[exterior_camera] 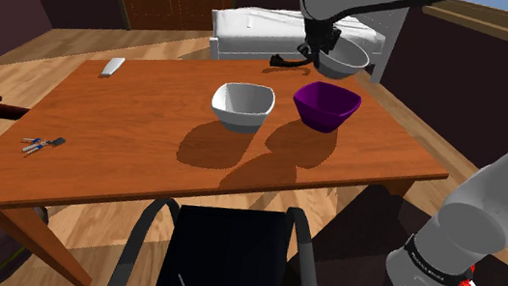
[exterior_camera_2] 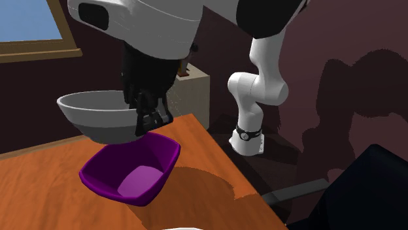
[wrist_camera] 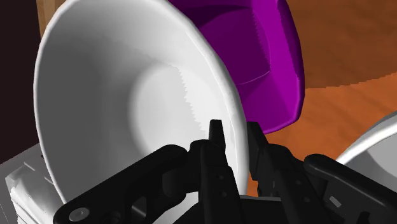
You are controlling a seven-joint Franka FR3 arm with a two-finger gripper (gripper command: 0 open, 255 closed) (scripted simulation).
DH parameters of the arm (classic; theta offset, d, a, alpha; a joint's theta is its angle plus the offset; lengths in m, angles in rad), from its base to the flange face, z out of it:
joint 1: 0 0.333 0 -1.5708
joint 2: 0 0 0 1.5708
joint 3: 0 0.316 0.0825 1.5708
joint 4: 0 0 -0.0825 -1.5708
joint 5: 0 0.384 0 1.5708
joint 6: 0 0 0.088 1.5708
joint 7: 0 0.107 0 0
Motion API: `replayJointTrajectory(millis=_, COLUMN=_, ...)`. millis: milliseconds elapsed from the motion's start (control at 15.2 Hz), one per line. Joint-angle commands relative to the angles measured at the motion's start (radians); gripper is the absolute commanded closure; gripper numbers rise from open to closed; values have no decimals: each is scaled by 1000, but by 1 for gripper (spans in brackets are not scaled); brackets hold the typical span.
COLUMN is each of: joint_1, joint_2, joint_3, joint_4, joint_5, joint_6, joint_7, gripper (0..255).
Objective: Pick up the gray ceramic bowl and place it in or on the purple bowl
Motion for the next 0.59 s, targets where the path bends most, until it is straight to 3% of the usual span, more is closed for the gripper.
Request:
replayJointTrajectory(millis=0, joint_1=0, joint_2=7, joint_3=1, joint_4=-16, joint_5=-3, joint_6=21, joint_7=11, gripper=255)
replayJointTrajectory(millis=528, joint_1=-2, joint_2=16, joint_3=-1, joint_4=-110, joint_5=-19, joint_6=117, joint_7=52, gripper=255)
